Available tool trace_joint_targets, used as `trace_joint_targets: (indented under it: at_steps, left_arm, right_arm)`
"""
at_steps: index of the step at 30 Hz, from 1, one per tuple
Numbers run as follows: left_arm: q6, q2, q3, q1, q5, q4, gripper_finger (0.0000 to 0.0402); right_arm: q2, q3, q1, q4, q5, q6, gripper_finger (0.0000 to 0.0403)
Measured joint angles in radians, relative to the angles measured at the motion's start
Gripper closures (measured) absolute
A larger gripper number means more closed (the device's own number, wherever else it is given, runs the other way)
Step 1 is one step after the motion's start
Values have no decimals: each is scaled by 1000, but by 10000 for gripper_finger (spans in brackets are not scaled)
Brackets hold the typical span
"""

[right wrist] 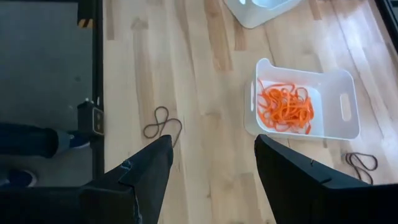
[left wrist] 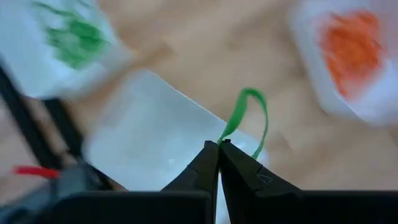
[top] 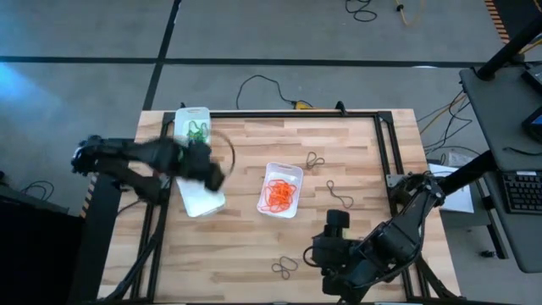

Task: Sort rubber bands into baskets
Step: Put the green rubber band into the top white bin

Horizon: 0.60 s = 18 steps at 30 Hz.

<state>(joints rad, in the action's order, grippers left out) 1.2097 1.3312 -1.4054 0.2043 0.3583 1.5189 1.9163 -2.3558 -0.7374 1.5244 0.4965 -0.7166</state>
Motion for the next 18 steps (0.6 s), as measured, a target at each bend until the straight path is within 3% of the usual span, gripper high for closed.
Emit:
trace_joint_targets:
  at_steps: [8, 11, 14, 18]
  left_arm:
    - [-505, -69, 153, -663, 44, -111, 401]
    - [-664, -64, 228, -869, -18, -234, 401]
    - [-757, -52, 291, -1005, -93, -337, 401]
    - [-836, -13, 351, -1067, -105, -400, 401]
  right_arm:
    - [-44, 1, 0, 48, 30, -132, 182]
    - [-66, 2, 19, 47, 106, -130, 182]
    - [-83, 2, 41, 47, 173, -131, 182]
    - [-96, 3, 77, 47, 245, -147, 182]
